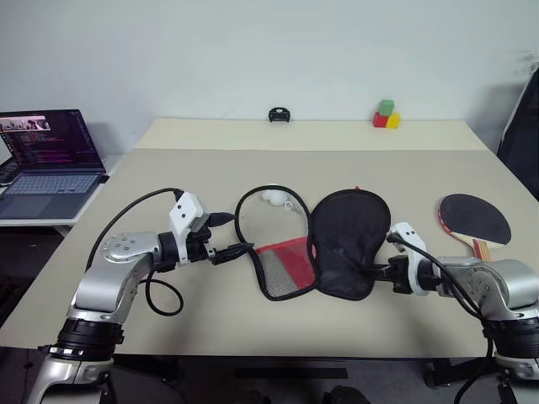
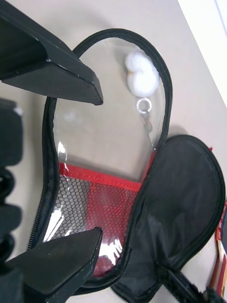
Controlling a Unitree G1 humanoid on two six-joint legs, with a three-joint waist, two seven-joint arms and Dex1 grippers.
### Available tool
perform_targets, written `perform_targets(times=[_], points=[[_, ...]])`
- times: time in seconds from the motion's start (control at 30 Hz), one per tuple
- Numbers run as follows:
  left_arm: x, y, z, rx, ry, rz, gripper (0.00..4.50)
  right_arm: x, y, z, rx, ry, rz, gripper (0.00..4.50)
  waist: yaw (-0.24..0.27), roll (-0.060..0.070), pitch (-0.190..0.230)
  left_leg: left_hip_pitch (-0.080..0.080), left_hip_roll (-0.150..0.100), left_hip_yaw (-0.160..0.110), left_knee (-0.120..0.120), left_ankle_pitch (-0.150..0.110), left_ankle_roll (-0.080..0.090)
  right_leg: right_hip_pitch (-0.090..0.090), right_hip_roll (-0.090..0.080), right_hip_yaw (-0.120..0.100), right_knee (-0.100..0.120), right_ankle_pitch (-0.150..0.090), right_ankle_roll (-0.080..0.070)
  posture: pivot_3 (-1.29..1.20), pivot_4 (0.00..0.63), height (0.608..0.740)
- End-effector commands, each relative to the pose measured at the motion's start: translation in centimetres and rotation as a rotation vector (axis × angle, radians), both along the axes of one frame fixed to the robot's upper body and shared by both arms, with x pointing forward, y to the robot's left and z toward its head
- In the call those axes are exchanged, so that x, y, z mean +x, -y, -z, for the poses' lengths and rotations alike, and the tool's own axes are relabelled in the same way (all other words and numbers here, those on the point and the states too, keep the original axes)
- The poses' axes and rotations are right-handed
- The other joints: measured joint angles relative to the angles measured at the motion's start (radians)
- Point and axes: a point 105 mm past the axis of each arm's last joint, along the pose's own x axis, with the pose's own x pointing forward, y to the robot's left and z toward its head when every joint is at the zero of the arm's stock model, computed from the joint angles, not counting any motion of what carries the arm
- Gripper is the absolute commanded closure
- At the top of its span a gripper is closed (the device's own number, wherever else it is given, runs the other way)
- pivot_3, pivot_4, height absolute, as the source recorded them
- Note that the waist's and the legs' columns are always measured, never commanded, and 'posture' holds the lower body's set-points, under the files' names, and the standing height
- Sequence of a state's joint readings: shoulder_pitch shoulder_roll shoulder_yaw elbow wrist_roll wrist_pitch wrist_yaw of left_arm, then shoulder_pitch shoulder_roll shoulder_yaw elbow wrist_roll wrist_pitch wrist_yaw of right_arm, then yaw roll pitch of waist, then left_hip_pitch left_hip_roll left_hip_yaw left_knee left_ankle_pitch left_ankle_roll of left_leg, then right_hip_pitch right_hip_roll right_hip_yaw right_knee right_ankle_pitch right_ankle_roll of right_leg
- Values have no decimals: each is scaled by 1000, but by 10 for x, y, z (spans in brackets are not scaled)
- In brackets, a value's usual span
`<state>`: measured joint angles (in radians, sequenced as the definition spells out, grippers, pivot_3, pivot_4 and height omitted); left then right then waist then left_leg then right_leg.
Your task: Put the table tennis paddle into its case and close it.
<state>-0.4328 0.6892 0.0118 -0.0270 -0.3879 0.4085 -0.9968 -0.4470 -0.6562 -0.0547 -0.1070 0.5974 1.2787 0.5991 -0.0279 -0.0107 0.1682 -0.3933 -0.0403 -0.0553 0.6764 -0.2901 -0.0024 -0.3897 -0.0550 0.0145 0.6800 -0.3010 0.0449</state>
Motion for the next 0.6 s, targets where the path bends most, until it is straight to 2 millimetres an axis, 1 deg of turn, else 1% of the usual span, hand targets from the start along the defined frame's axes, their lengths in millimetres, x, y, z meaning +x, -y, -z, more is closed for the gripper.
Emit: perform_targets(times=[0.03,0.4,0.6], points=[[3,11,-13,2,55,43,0,9,12,-13,-15,50,10,4470,2,0,0,0,0,0,0,0,0,0,0,0,0,0,0,0,150,740],[8,24,-15,-3,64,86,0,6,39,-14,-66,21,-3,4470,1,-1,0,-1,0,0,1,0,0,0,0,0,0,0,0,0,150,740],[8,26,-15,-5,65,92,0,14,51,-14,-120,32,5,4470,1,-1,0,-1,0,0,1,0,0,0,0,0,0,0,0,0,150,740]])
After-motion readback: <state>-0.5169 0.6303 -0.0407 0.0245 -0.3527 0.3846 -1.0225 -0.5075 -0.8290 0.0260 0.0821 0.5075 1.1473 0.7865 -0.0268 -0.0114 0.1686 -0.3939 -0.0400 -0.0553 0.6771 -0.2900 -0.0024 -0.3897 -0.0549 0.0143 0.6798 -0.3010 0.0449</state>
